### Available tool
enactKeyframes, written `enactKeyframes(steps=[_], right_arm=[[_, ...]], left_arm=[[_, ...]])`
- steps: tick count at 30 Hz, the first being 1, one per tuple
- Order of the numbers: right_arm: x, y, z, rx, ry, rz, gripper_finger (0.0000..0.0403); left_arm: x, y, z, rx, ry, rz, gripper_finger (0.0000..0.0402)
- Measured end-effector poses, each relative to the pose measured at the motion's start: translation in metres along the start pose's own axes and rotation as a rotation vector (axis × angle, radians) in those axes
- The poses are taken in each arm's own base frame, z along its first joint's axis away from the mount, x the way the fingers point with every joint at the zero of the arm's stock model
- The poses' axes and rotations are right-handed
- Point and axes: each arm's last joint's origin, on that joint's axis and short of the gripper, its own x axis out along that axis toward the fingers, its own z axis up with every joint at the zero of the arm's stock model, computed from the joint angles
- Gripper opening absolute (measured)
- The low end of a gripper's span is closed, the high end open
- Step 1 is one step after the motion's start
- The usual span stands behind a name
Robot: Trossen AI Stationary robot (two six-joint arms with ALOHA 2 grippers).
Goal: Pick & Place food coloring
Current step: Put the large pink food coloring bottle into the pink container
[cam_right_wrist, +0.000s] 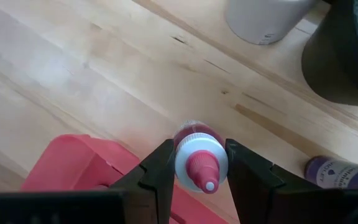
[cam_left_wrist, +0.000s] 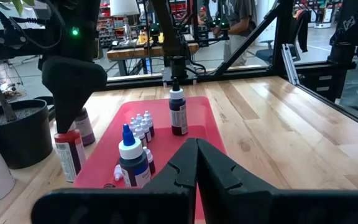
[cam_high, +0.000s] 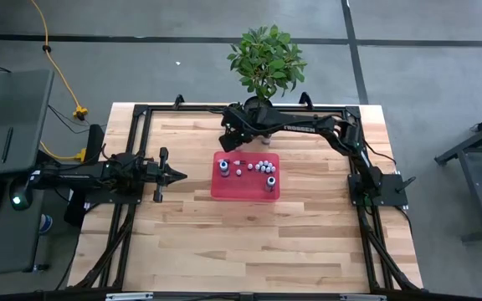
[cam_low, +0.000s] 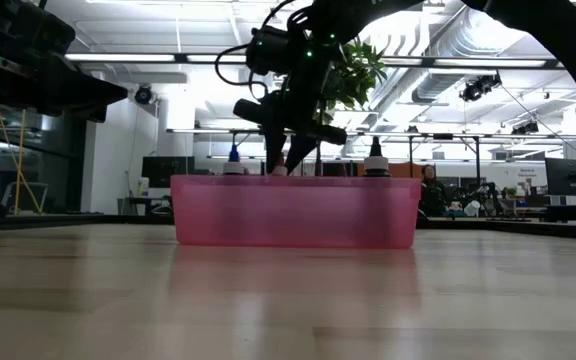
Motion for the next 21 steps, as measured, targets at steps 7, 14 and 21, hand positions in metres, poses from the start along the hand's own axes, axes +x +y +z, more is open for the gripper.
enactKeyframes(steps=[7, 14, 21], right_arm=[[-0.001, 0.001, -0.001, -0.005, -0.004, 0.004, 0.0119], [-0.011, 0.003, 0.003, -0.006, -0.049, 0.028, 0.0119], [-0.032, 0.004, 0.008, -0.007, -0.111, 0.047, 0.0119]], left_arm=[[0.0, 0.0, 0.0, 0.0, 0.0, 0.0, 0.0], [0.0, 0.0, 0.0, 0.0, 0.0, 0.0, 0.0], [0.0, 0.0, 0.0, 0.0, 0.0, 0.0, 0.0]])
